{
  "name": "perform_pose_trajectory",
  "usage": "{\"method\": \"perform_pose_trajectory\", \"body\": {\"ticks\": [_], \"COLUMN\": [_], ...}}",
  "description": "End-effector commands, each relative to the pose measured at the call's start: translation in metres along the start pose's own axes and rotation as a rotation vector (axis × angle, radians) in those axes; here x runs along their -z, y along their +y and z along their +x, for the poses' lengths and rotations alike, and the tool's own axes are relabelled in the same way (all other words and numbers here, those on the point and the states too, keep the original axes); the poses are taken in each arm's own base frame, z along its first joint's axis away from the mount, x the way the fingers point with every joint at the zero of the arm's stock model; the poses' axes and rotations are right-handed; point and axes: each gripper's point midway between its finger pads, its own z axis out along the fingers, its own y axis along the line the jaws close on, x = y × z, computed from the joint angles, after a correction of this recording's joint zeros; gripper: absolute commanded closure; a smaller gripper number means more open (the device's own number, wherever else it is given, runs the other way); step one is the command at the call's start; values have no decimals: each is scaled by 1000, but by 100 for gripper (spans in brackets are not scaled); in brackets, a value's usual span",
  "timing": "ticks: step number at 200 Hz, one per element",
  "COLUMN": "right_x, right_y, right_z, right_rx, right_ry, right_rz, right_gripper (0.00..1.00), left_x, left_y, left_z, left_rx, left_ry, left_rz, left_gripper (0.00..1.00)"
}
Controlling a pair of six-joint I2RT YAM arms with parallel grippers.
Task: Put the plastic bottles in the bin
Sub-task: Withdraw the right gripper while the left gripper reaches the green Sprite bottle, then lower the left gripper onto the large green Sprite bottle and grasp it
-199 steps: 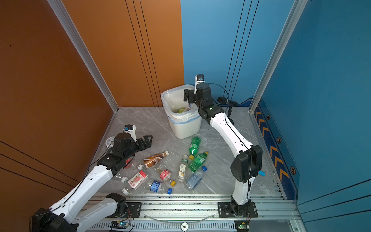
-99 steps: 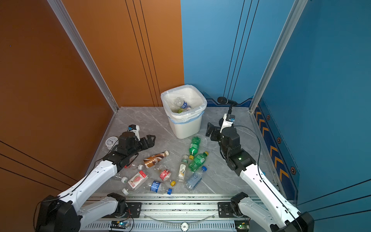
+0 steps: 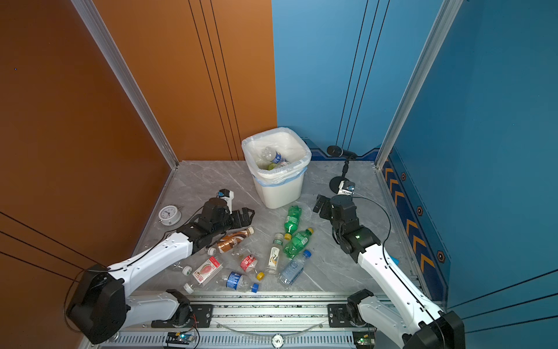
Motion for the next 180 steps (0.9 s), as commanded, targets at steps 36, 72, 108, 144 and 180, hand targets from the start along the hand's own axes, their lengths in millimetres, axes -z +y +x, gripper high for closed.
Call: {"method": "perform_pose_trajectory", "body": {"ticks": [36,72,108,144,180], "right_x": [6,10,12,13,15], "right_y": [-18,-27,-32,-38,-43], "right_z": [7,10,10,11,12], "right_rx": [-19,-36,-49,-57,-68], "right_ry": [26,23,21,24,19], "right_rz": [46,55,60,66,67], "right_gripper": [0,0,0,0,0], "left_x": [-20,-41,-59,-77,-96], "left_y": [-50,-72,-100,-113,-125], "left_z": [12,33,38,58,76], "left_rx": [-58,-102,-126,-156,-184], "left_ry": [40,109,146,222,287], "left_rz": [-2,-17,0,-11,-19], "left_gripper": [2,2,1,0,0]}}
